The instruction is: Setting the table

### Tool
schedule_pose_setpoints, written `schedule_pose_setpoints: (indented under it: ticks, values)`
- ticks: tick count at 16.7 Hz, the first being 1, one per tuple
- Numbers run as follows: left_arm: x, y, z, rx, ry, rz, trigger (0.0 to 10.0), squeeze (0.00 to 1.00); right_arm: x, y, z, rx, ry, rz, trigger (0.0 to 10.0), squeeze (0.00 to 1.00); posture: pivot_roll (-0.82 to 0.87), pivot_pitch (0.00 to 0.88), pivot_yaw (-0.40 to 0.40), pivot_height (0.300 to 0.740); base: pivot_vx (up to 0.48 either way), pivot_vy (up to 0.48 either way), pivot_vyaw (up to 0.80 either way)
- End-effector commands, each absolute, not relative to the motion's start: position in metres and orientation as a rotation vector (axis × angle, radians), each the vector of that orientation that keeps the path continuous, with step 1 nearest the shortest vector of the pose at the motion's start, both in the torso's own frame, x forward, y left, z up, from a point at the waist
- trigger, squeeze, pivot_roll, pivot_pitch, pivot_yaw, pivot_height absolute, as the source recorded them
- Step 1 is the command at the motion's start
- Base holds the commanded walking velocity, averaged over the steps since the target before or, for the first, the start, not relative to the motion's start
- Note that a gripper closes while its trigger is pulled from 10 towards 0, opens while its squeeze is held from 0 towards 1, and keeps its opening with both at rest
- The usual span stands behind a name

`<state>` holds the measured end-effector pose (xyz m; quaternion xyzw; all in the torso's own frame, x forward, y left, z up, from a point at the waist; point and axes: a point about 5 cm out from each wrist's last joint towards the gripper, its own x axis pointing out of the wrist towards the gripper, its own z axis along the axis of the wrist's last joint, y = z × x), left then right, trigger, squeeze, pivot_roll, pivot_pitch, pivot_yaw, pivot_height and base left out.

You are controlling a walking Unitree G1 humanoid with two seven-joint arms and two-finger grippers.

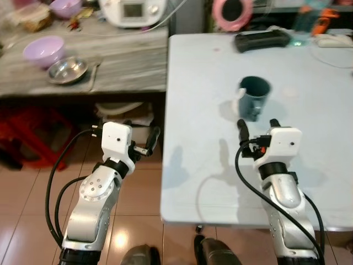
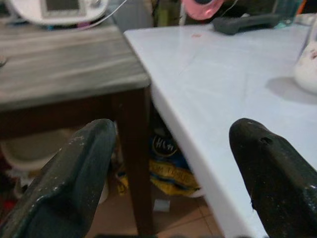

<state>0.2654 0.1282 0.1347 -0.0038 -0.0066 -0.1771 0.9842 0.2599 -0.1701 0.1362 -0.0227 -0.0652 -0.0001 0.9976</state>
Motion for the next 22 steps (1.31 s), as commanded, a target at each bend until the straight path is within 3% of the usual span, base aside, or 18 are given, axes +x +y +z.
schedule_pose_setpoints:
  ticks: [1,22]
  values:
    - [0.2649,0.132,0.1319,0.004,0.002,-0.337,10.0,0.0,0.2596,-0.1677,0.1352,-0.038,-0.122,0.012,10.0,0.0,-0.04,0.102,0.073,0.74,-0.259,0.0,0.0]
    - [0.265,0.1308,0.1344,-0.001,-0.023,-0.349,10.0,0.0,0.2606,-0.1694,0.1346,-0.034,-0.11,0.013,10.0,0.0,-0.05,0.104,0.065,0.74,-0.012,0.0,0.0]
